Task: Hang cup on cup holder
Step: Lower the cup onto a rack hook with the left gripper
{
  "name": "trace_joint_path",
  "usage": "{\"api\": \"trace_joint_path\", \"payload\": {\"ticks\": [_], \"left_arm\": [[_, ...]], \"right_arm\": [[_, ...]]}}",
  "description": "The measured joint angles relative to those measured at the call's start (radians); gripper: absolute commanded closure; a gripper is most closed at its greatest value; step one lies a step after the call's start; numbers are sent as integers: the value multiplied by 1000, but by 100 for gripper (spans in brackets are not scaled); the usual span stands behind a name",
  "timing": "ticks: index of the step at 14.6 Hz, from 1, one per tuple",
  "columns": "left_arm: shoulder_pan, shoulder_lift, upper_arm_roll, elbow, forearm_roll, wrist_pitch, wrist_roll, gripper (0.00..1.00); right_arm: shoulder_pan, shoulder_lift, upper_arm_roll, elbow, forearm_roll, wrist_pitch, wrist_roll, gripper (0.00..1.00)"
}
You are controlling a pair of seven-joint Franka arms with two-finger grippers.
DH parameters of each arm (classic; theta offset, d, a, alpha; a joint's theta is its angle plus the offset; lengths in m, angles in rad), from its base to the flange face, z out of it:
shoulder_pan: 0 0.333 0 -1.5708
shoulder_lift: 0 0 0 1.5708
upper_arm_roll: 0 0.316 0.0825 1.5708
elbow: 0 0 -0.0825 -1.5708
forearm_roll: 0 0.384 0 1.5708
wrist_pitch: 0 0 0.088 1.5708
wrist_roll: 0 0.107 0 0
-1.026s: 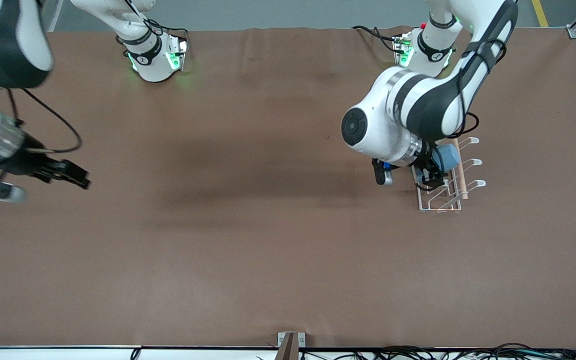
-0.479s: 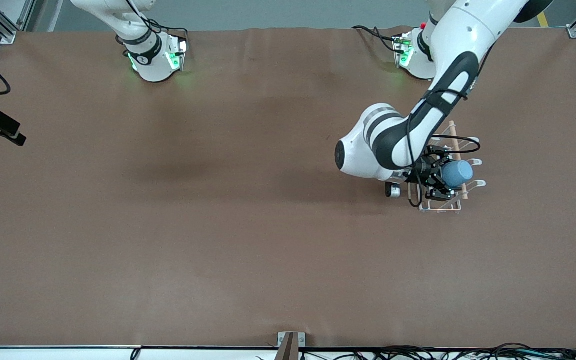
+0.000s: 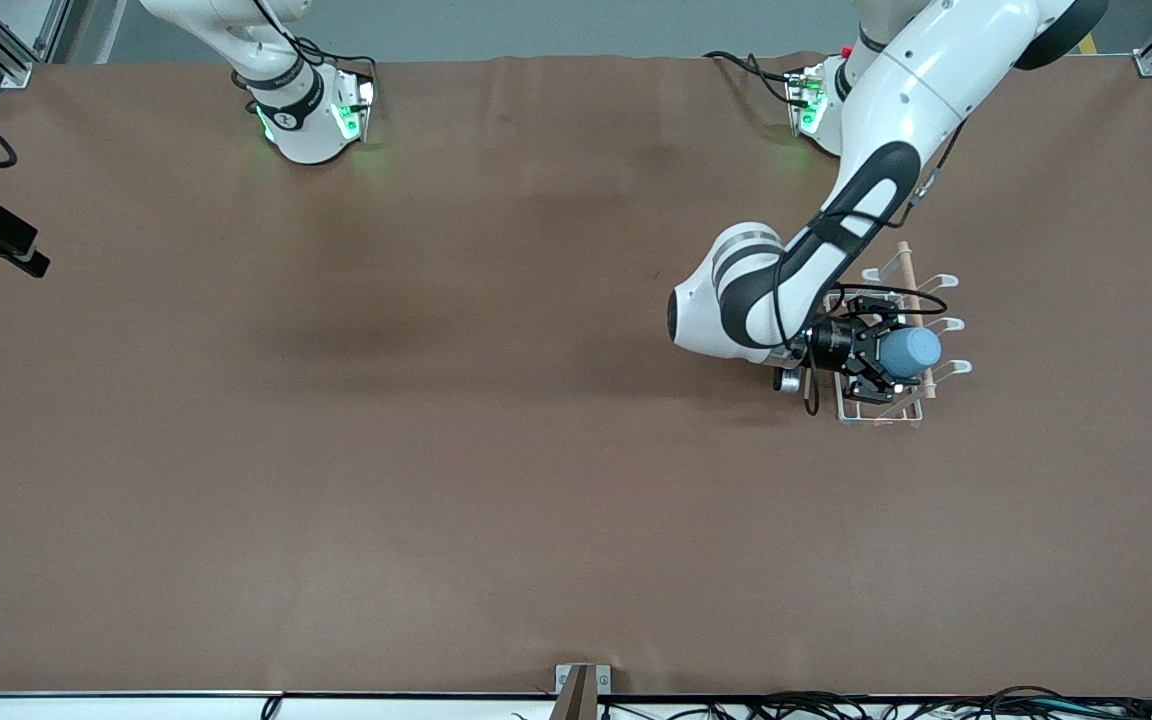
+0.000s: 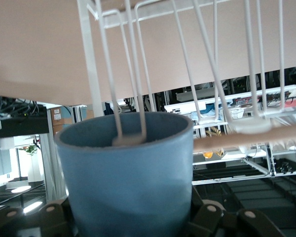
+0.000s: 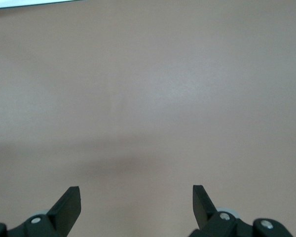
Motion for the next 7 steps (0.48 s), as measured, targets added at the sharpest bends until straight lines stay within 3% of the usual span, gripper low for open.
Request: {"api": "trace_joint_path", "payload": {"ticks": [1,5,6,7], "left_arm": [[0,17,3,0,11,-1,-2,88],[2,34,6,9,15,-5,-61,11],[2,33,6,20,4,-9,-97,0],[2,32,5,39,-26,-14,-137,0]], "right_arm": [[1,0,0,0,0,-1,0,0],[2,2,0,0,-1,-2,0,0],[2,2,0,0,-1,-2,0,0],[2,3,0,0,-1,-2,0,0]]}}
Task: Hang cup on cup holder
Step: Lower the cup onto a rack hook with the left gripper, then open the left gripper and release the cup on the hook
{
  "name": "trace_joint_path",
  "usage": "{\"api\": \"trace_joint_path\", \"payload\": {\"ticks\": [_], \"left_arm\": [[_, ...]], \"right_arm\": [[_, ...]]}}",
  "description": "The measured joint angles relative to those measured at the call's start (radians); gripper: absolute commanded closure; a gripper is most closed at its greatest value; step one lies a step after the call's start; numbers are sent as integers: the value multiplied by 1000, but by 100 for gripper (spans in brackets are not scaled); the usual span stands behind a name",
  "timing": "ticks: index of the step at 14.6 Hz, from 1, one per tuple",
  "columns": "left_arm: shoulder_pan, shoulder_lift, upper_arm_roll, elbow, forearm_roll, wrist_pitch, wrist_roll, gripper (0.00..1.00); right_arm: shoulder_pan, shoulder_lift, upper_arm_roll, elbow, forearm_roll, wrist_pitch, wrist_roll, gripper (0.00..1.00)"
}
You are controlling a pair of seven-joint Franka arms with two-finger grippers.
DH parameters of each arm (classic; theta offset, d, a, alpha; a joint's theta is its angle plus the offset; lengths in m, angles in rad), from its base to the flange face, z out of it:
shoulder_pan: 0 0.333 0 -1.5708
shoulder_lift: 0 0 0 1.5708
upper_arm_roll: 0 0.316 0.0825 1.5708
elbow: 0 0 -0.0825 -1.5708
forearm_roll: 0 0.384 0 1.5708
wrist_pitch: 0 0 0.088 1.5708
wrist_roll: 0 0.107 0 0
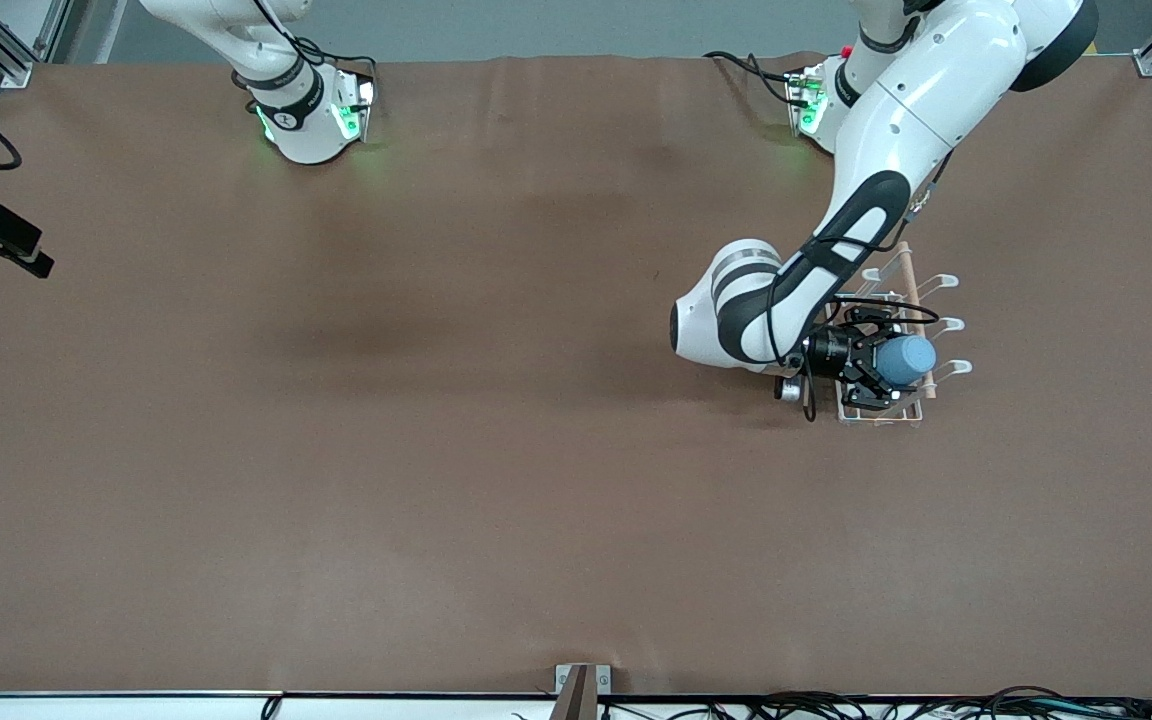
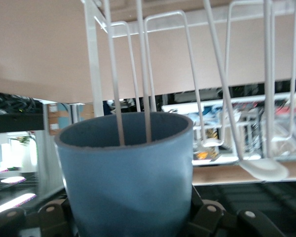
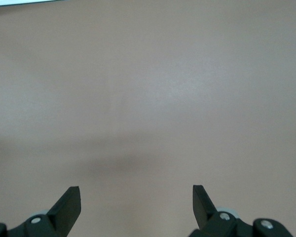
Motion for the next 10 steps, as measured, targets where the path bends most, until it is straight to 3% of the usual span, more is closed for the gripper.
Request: {"api": "trace_joint_path", "payload": {"ticks": [7,10], "left_arm": [[22,-74,2,170,-177,3,-348,0],[20,-174,56,181,-352,128,-486,0]], "right_arm": [[0,1,0,0,-1,-2,0,0],[0,1,-1,0,-3,-2,0,0]]}}
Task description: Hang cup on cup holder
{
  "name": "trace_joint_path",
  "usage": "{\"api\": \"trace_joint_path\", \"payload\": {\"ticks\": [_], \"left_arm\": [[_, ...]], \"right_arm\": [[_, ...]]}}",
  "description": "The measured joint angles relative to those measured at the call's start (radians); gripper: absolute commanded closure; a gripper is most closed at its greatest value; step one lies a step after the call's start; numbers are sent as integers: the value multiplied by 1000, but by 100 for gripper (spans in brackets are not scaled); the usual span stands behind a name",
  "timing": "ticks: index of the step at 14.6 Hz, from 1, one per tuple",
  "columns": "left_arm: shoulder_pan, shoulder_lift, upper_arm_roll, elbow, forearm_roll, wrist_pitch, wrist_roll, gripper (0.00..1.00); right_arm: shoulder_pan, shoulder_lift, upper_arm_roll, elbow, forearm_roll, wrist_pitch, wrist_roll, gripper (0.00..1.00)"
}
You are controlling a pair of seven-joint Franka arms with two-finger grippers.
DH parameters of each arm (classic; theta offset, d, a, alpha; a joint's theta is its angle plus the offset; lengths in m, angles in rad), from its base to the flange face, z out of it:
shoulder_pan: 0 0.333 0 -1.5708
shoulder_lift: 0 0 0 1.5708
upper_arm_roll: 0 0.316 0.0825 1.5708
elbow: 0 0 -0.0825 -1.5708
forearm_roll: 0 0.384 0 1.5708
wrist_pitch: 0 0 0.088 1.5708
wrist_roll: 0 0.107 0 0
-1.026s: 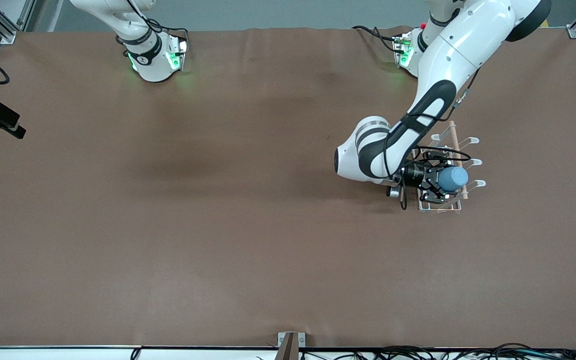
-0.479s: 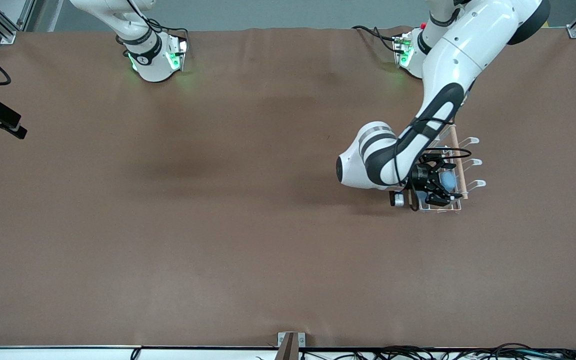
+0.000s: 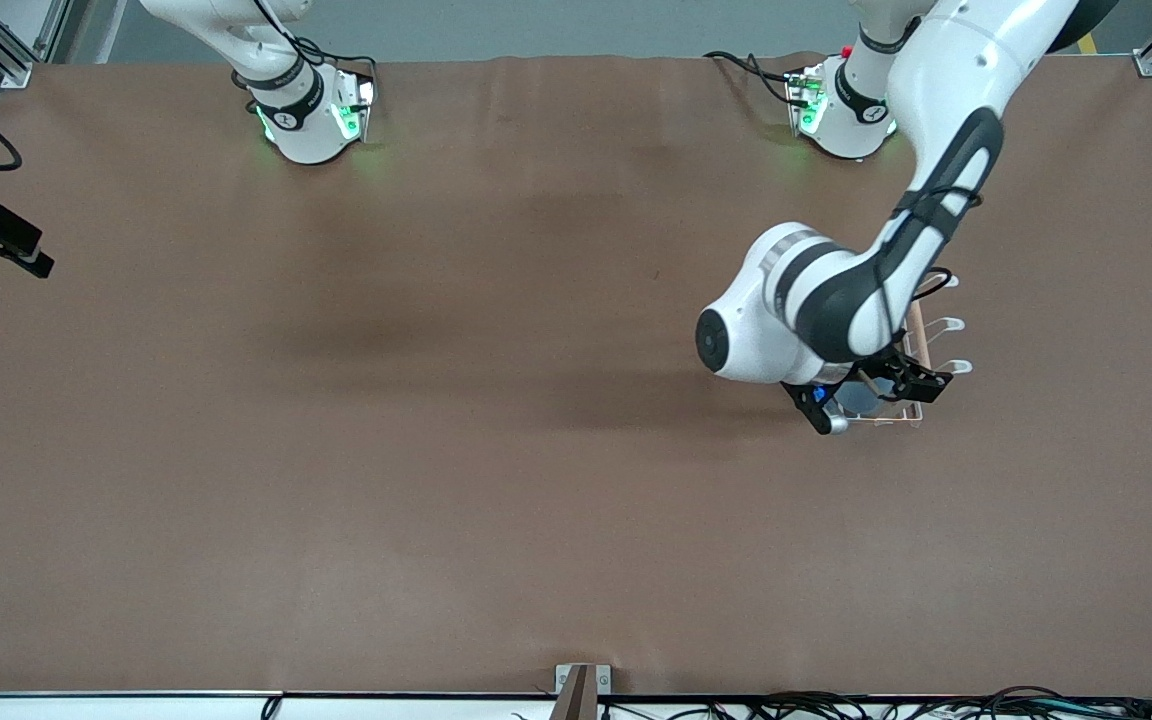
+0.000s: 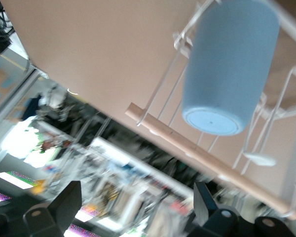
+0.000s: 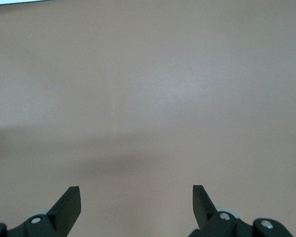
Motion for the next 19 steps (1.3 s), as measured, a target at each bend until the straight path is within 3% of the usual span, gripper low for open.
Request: {"api": "trace_joint_path", "payload": {"ticks": [5,11,16,19], "left_arm": [[4,-236,213,2,-403,217,-136,0],[15,-450,421,-38,-810,354,-156,0],[74,-647,452,-178,-956,395,-159,0],[93,-713,453,-219,-974,397,-153,0]], "right_arm": [[0,0,0,0,-3,-1,0,0],[0,0,-1,1,-3,-2,0,0],[0,0,-1,1,-4,-4,0,0],[0,0,-2,1,-4,-4,0,0]]}}
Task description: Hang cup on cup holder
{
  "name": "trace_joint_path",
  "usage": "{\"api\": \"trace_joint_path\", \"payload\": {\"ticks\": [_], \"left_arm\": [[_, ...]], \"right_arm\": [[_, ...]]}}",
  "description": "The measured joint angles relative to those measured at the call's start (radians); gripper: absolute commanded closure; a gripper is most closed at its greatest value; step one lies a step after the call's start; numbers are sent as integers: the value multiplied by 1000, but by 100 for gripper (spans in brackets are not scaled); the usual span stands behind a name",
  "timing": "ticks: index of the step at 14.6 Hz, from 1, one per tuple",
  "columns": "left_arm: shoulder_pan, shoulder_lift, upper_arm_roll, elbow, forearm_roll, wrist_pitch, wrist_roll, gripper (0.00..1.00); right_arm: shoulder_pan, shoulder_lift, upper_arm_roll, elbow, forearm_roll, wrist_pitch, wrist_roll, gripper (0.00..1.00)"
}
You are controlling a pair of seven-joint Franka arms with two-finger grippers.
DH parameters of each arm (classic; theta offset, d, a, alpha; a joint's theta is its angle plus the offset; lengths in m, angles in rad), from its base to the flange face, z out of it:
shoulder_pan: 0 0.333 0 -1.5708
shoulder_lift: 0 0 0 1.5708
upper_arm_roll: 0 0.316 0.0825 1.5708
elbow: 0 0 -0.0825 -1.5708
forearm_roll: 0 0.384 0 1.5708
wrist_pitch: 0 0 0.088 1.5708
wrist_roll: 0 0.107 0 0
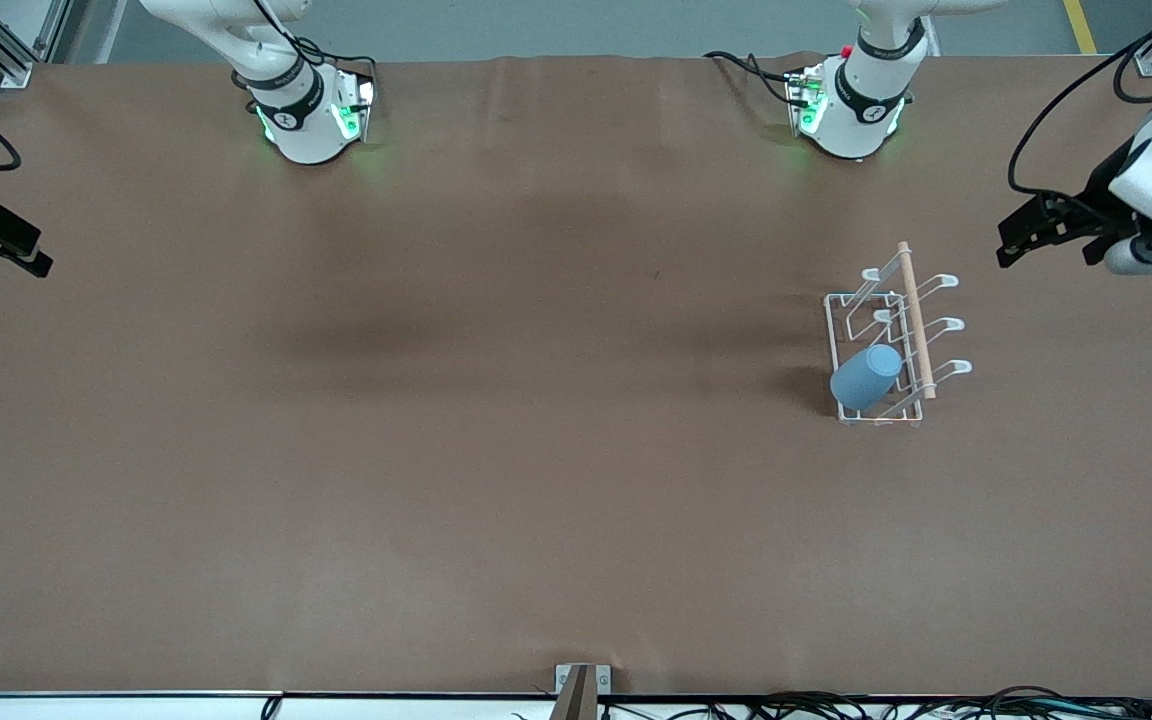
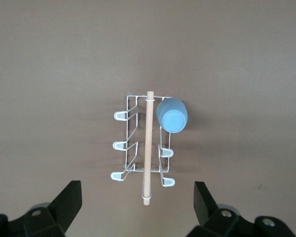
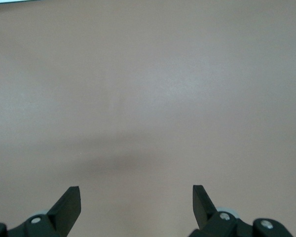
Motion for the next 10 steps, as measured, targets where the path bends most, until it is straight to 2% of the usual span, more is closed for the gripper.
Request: {"api": "trace_joint_path", "payload": {"ticks": [3,7,10], "left_arm": [[-6,0,0,45,-4,-7,0,0],[-30,48,22,193,-4,-137,0,0],[-37,82,42,248,-4,-168,1,0]], "right_arm": [[0,0,0,0,0,0,0,0],[0,0,-2,0,0,0,0,0],[0,0,-3,0,0,0,0,0]]}}
